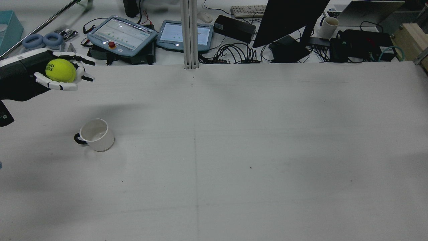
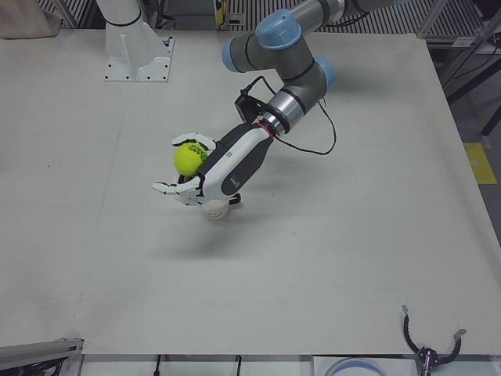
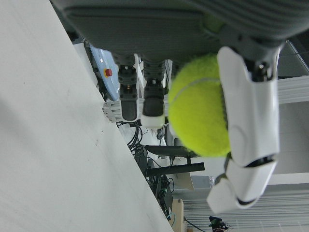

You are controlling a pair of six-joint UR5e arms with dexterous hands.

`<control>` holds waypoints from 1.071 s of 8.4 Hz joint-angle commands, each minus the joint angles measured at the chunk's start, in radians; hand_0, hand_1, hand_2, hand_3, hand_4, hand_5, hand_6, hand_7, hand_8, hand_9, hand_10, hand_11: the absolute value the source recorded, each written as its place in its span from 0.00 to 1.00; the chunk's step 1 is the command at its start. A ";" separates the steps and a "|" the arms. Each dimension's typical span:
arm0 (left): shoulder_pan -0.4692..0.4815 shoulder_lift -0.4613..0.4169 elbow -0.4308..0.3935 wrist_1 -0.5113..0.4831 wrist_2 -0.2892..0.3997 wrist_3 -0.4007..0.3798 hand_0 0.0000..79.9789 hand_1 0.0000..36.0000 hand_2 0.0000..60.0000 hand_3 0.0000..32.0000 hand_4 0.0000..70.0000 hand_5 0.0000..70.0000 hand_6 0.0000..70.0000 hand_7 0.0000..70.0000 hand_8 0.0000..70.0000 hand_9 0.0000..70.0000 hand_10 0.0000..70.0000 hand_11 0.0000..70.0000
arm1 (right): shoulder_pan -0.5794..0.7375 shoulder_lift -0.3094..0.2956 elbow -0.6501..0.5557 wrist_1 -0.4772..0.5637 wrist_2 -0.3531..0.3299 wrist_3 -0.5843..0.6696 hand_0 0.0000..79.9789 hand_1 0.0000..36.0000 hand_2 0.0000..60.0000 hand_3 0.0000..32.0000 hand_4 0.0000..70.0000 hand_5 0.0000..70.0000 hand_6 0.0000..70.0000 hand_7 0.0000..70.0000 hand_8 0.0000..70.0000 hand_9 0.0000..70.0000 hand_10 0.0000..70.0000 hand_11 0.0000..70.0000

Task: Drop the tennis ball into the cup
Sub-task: 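Carry the tennis ball with the left hand over the white mug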

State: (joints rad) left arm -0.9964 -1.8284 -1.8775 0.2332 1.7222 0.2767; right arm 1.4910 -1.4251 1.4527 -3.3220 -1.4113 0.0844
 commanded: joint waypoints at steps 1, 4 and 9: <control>0.065 0.049 0.003 -0.046 -0.045 0.065 0.71 0.61 0.49 0.00 0.51 0.28 1.00 1.00 0.70 0.96 0.28 0.42 | 0.000 0.000 -0.002 0.001 0.000 0.000 0.00 0.00 0.00 0.00 0.00 0.00 0.00 0.00 0.00 0.00 0.00 0.00; 0.068 0.044 0.017 -0.061 -0.145 0.061 0.72 0.62 0.48 0.00 0.55 0.28 1.00 1.00 0.70 0.96 0.27 0.42 | 0.000 0.000 0.000 0.001 0.000 0.000 0.00 0.00 0.00 0.00 0.00 0.00 0.00 0.00 0.00 0.00 0.00 0.00; 0.087 0.050 0.028 -0.071 -0.158 0.058 0.70 0.62 0.41 0.00 0.52 0.21 0.82 1.00 0.56 0.82 0.20 0.31 | 0.000 0.000 0.000 -0.001 0.000 0.002 0.00 0.00 0.00 0.00 0.00 0.00 0.00 0.00 0.00 0.00 0.00 0.00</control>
State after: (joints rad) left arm -0.9155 -1.7865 -1.8548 0.1704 1.5668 0.3372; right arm 1.4910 -1.4251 1.4523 -3.3217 -1.4113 0.0848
